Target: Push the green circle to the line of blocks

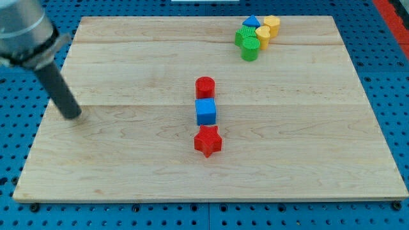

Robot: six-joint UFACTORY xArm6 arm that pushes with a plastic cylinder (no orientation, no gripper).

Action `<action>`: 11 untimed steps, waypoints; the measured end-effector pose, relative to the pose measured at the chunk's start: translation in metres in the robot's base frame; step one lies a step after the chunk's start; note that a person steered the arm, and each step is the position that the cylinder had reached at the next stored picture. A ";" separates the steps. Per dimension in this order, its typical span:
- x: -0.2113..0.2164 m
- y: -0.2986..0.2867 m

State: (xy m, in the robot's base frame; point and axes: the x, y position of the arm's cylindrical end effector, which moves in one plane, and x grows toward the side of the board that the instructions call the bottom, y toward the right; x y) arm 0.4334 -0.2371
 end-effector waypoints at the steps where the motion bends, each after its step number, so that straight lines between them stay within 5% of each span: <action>1: -0.082 0.033; 5: -0.092 0.368; 11: -0.149 0.348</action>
State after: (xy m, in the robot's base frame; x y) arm 0.2842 0.1105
